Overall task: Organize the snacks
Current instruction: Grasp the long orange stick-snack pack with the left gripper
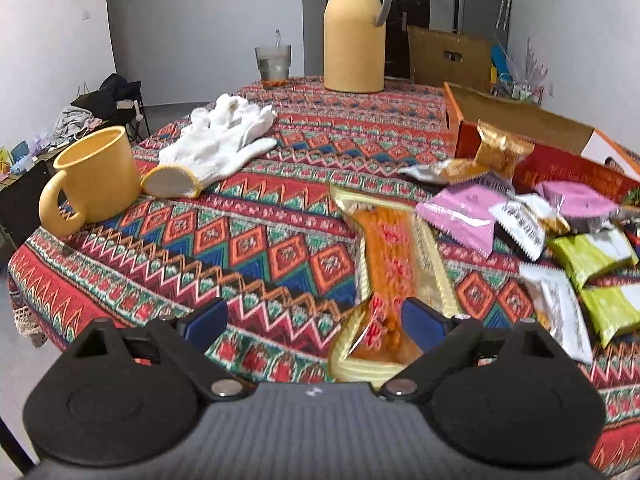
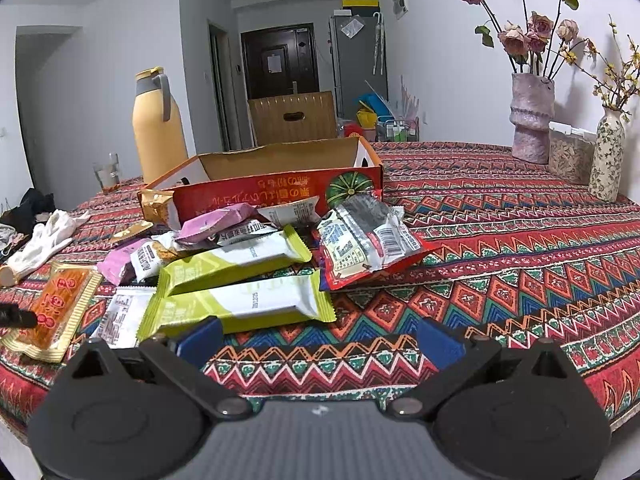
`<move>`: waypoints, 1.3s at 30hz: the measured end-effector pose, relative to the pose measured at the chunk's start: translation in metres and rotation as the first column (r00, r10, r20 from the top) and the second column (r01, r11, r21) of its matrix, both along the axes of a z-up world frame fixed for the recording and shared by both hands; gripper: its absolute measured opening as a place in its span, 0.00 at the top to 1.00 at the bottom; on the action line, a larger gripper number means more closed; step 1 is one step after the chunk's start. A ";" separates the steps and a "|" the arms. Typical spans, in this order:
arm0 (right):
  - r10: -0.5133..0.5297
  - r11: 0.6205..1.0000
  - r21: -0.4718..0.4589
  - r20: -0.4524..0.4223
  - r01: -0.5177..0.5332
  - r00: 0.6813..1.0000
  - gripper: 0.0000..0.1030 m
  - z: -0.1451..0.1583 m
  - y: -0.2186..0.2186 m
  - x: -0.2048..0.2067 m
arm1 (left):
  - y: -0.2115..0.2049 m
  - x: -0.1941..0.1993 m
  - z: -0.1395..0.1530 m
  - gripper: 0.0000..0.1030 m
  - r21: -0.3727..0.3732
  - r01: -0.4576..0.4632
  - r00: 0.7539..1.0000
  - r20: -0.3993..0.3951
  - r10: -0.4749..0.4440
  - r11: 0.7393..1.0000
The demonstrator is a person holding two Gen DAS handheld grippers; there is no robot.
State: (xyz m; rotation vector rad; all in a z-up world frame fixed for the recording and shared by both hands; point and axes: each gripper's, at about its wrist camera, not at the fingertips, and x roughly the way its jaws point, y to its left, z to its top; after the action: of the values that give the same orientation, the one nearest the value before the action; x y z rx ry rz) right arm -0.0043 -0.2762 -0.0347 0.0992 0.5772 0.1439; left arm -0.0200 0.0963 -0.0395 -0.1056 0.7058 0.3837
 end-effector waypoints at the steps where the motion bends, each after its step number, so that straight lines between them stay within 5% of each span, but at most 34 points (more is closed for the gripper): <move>1: -0.001 1.000 -0.001 -0.001 0.001 1.000 0.00 0.000 0.000 0.000 | -0.001 0.003 0.001 0.07 -0.002 0.005 1.000 0.004 -0.005 1.000; 31: -0.036 0.999 0.011 -0.008 0.036 0.999 0.00 -0.007 -0.008 0.006 | -0.025 0.055 -0.025 0.01 -0.036 0.031 0.998 -0.045 -0.033 0.999; 33: -0.036 0.999 0.011 -0.007 0.036 0.999 0.00 -0.007 -0.008 0.005 | -0.027 0.056 -0.025 0.05 -0.029 0.042 0.998 -0.040 -0.043 0.999; 39: -0.038 0.999 0.013 -0.003 0.038 0.999 0.00 -0.006 -0.009 0.004 | -0.033 0.052 -0.021 0.35 -0.025 0.095 0.995 -0.011 -0.096 0.995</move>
State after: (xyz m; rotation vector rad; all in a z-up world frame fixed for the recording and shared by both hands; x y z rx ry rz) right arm -0.0001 -0.2849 -0.0409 0.1232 0.5769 0.1103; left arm 0.0320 0.0630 -0.0602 -0.0920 0.7253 0.2844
